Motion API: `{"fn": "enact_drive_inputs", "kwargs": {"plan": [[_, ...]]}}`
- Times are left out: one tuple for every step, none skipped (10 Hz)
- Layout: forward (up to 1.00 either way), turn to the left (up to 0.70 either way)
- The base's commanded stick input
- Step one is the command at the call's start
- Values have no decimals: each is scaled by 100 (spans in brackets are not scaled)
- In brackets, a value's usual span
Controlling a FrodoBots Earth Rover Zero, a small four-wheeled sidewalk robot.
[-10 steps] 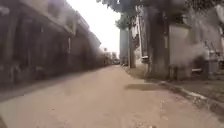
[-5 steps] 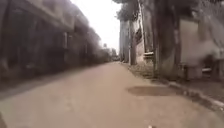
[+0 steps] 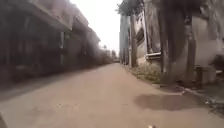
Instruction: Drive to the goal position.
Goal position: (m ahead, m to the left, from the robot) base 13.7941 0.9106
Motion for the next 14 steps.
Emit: {"fn": "enact_drive_inputs", "kwargs": {"plan": [[100, 0], [100, 0], [100, 0], [100, 0], [100, 0], [100, 0], [100, 0], [100, 0], [100, 0], [100, 0], [100, 0], [100, 6], [100, 25], [100, 27]]}}
